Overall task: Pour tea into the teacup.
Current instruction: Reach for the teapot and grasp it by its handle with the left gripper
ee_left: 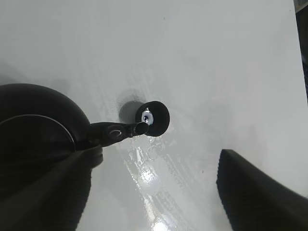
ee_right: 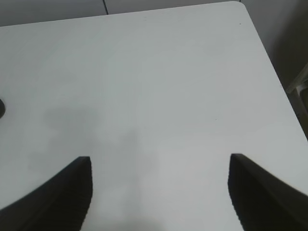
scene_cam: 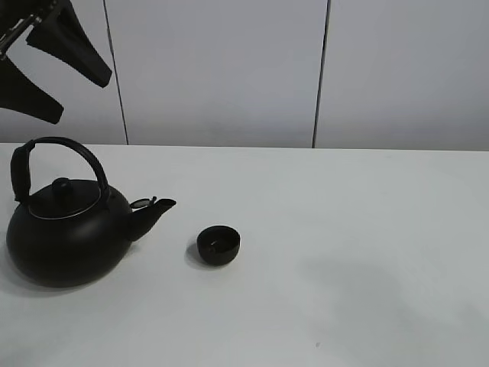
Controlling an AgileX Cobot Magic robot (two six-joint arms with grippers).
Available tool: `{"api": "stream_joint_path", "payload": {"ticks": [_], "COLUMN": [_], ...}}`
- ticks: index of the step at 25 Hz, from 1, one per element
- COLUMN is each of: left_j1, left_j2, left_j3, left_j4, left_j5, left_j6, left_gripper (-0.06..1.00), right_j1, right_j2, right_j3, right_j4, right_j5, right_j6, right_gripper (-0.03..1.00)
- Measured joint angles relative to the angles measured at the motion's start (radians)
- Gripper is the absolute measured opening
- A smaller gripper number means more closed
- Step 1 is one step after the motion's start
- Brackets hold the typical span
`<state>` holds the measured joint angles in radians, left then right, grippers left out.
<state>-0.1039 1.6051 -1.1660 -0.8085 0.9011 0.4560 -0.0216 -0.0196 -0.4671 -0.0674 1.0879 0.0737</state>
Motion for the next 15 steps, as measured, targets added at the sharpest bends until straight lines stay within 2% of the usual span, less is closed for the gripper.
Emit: {"api": "stream_joint_path", "payload": {"ticks": [8, 15], "left_j1": [0.0, 0.0], "left_j2": [0.0, 0.0], "left_j3": [0.0, 0.0], "left_j4": [-0.001, 0.013], "left_j5": [0.0, -0.062], "left_j6": [0.0, 0.0], "left_gripper": [0.53, 0.53], "right_j1": [0.0, 0.0], "right_j2": [0.0, 0.0], "right_j3": [0.0, 0.0], "right_j4": [0.0, 0.0], "right_j5": [0.0, 0.0], "right_j6": [0.0, 0.0], "right_gripper": [0.53, 0.53]}}
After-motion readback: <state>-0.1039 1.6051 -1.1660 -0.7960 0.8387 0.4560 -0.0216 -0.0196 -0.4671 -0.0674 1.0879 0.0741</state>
